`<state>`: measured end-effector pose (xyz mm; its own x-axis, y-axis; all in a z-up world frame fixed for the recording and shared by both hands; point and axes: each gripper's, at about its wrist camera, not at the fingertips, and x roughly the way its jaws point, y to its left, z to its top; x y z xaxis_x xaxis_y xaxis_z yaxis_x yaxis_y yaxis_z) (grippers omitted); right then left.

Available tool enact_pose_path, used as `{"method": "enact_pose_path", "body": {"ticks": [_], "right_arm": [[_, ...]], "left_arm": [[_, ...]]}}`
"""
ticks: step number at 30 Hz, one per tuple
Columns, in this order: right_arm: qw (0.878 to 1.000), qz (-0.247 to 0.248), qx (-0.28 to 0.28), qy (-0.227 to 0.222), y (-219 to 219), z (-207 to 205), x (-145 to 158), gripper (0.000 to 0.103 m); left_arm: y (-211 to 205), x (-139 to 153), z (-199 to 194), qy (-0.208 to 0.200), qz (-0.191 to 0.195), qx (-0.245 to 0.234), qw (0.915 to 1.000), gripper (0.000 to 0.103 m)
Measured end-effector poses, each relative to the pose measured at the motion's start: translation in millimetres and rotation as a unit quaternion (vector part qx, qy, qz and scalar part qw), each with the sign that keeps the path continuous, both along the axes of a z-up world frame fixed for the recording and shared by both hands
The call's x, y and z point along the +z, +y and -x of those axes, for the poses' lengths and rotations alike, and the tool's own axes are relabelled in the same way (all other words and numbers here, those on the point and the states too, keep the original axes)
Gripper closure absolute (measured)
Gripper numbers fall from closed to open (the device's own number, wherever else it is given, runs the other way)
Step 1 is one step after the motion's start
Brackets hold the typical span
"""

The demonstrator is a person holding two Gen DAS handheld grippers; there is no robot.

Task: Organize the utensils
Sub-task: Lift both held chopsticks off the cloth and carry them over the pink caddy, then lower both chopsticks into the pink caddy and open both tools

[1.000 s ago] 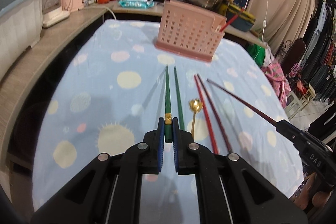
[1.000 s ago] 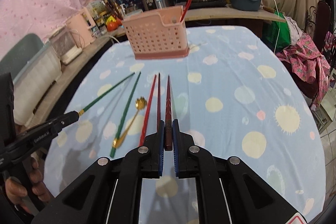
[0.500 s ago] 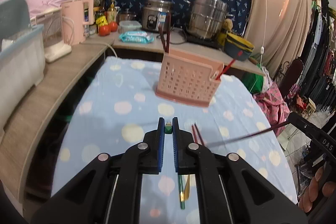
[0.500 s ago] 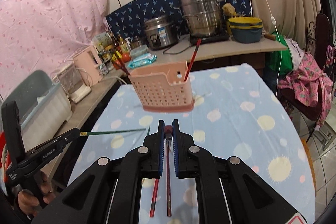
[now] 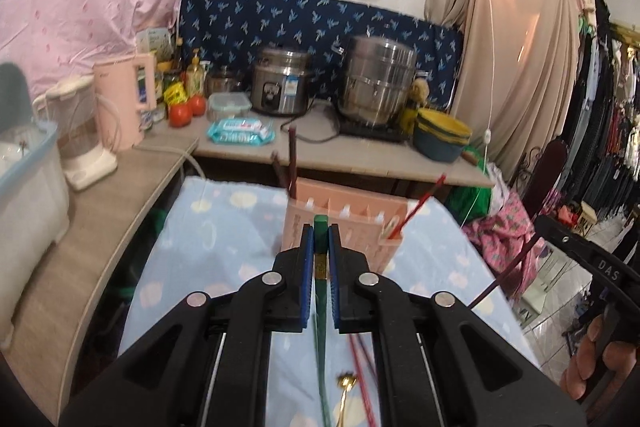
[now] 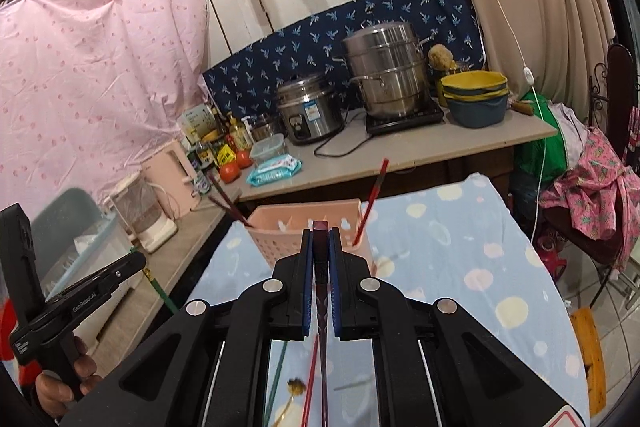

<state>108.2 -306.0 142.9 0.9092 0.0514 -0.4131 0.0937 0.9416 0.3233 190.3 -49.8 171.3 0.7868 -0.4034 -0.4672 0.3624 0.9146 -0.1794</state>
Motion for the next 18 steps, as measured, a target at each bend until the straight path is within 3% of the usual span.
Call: {"method": "enact_pose_path", "body": {"ticks": [13, 18], "right_arm": [[0.997, -0.013, -0.009, -0.076, -19.9, -73.5, 62.7, 0.096], [0.995, -0.007, -0.013, -0.094, -17.1, -102.4, 76.5, 0.096]], "left_arm": [[-31.5, 83.8, -57.7, -0.103, 0.032, 0.003, 0.9942, 0.096], [-43.8, 92.0, -81.3, -0.119, 0.044, 0.0, 0.9919, 0.096]]}}
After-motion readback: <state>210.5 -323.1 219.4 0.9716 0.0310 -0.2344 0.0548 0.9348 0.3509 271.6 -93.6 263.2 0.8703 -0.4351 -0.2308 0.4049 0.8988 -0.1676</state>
